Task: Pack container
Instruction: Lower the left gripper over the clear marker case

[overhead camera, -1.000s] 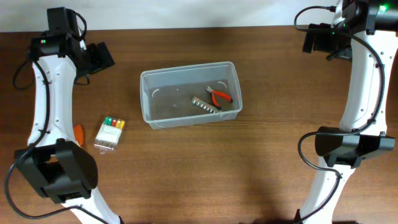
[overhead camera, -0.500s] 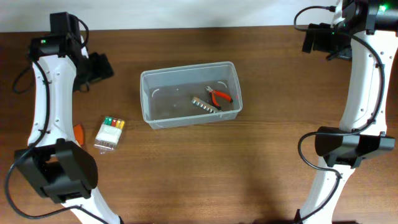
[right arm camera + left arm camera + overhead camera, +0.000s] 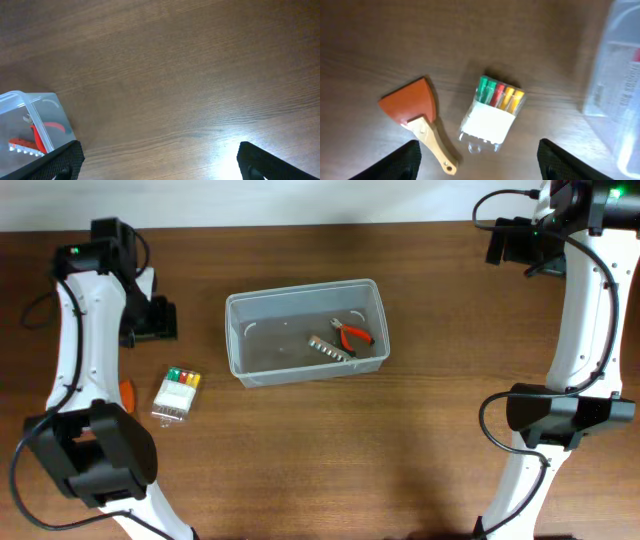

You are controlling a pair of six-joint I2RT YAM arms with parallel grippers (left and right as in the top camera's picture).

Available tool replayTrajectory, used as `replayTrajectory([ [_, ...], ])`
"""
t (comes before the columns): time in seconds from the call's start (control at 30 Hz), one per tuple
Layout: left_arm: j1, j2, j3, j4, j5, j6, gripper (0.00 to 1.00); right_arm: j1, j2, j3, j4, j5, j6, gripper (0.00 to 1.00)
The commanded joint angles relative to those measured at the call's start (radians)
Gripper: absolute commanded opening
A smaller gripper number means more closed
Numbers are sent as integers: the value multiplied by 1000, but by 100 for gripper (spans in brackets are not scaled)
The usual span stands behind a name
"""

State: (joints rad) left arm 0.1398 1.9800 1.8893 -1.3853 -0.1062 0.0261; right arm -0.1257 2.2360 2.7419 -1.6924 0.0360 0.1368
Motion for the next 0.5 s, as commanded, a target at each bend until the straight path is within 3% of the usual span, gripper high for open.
replayTrajectory([
  [0.0, 1, -13, -134, 56, -33, 38, 77, -6, -14, 17, -6, -6, 11, 99],
  [0.2, 1, -13, -377, 227, -33, 130, 77, -6, -14, 17, -6, -6, 11, 99],
  [0.47, 1, -13, -435, 325, -34, 241, 77, -6, -14, 17, -6, -6, 11, 98],
])
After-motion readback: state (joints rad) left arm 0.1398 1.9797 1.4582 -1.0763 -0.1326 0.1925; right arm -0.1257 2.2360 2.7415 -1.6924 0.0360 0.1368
